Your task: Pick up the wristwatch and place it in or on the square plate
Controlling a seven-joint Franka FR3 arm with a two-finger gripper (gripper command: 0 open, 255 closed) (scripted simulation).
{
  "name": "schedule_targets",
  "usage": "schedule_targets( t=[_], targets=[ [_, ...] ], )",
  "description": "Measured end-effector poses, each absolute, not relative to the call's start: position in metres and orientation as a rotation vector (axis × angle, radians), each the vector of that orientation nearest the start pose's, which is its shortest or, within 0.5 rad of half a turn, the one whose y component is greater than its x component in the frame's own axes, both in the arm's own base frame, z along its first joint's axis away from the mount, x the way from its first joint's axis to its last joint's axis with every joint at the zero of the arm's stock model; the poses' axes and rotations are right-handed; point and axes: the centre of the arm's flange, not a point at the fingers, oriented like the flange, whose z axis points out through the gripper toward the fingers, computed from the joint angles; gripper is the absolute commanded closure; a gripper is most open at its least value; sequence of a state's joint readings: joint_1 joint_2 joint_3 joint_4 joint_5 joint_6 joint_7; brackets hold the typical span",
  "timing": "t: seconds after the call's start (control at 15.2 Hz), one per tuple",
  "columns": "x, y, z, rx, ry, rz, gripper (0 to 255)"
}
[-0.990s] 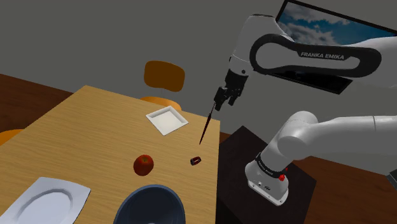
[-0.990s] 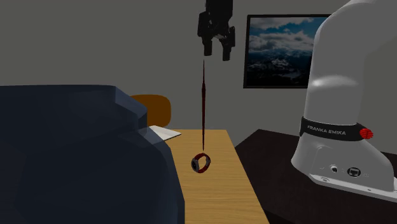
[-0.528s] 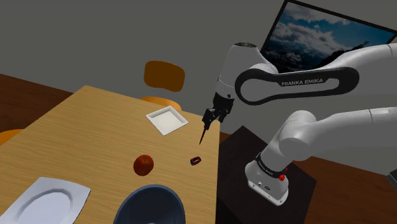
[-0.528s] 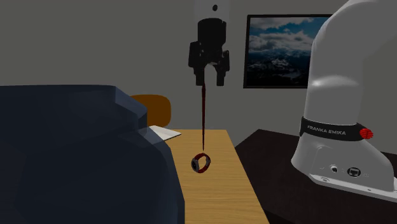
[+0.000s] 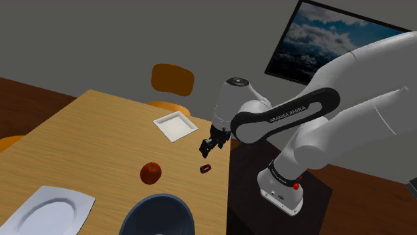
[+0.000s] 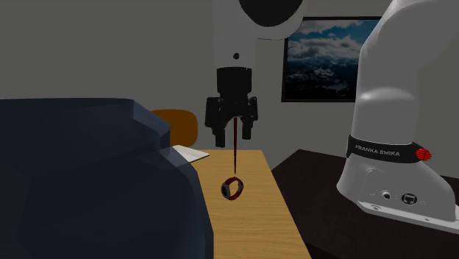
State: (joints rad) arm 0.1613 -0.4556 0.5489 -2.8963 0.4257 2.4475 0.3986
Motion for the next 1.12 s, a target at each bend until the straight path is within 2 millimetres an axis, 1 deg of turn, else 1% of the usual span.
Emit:
schedule_targets(
  t=[0.13,0.26,0.46,0.66,0.79,1.12],
  targets=[
    [0.263,0.208,0.264,-3.126,0.114,0.042,0],
    [0.261,0.215,0.250,-3.127,0.115,0.039,0],
    [0.263,0.217,0.234,-3.127,0.115,0.038,0],
    [0.261,0.217,0.217,-3.128,0.116,0.037,0],
    [0.261,0.217,0.212,-3.127,0.115,0.037,0],
    [0.261,0.218,0.210,-3.126,0.115,0.036,0]
  ],
)
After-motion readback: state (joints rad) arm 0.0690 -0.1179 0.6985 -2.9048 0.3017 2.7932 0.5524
